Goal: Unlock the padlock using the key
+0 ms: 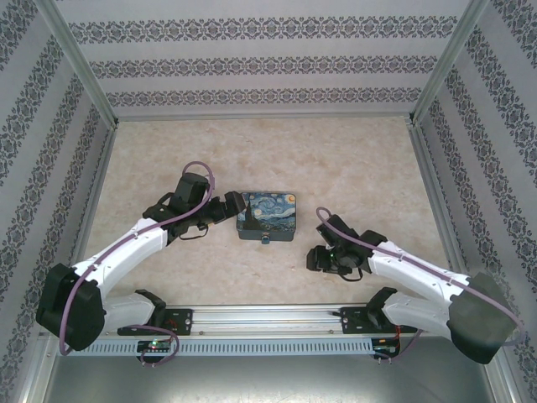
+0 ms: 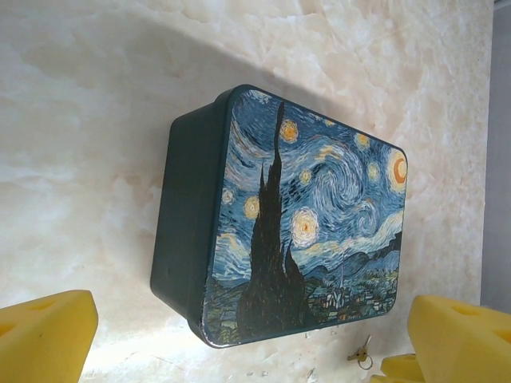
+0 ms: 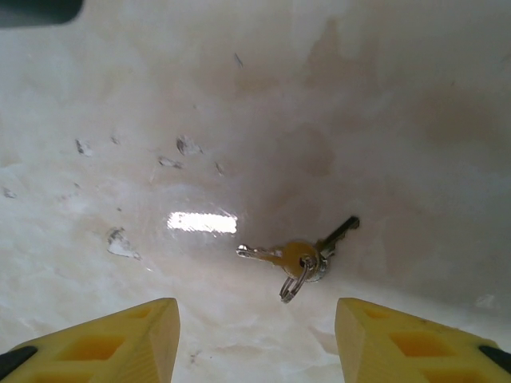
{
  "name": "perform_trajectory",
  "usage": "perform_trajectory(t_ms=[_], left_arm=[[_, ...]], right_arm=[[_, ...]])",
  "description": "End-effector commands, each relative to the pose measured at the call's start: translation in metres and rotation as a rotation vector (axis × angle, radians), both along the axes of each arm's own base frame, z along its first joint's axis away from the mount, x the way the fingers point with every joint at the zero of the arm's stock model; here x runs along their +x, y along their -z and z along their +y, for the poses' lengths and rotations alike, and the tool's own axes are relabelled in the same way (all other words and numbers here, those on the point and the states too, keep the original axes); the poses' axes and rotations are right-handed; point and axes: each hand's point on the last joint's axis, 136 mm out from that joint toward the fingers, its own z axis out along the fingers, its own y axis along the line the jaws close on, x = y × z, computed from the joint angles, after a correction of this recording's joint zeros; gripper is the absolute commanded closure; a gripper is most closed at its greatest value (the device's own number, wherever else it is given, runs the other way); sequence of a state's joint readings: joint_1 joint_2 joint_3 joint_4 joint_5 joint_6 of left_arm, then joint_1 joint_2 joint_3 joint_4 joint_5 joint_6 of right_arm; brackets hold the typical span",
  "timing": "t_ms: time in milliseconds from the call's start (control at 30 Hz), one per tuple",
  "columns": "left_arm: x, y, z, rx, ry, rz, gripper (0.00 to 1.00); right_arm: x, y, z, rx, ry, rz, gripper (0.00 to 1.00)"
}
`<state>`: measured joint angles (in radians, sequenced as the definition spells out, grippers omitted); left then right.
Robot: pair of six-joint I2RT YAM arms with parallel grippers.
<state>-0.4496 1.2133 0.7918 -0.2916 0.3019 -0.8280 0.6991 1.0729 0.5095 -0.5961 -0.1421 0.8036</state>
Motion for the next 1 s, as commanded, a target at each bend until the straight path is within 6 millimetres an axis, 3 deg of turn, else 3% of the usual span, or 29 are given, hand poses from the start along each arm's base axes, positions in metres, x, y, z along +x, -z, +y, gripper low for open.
perform_trajectory(t_ms=[0, 667, 833, 967], left_arm=[[0.004, -0.005, 0.004, 0.028, -0.006, -0.006, 0.00], [0.007, 0.000, 0.003, 0.022, -0.020, 0.006, 0.00], [0.007, 0.001, 0.002, 0.024, -0.018, 0.008, 0.00], [0.007, 0.000, 0.001, 0.018, -0.014, 0.008, 0.00]], right_arm=[[-0.004, 0.007, 0.003, 0.010, 0.027, 0.009, 0.45], [0.016, 0.008, 0.038, 0.066, -0.020, 0.000, 0.45], [0.013, -0.003, 0.048, 0.106, -0.063, 0.013, 0.45], [0.008, -0.018, 0.041, 0.101, -0.087, -0.012, 0.45]])
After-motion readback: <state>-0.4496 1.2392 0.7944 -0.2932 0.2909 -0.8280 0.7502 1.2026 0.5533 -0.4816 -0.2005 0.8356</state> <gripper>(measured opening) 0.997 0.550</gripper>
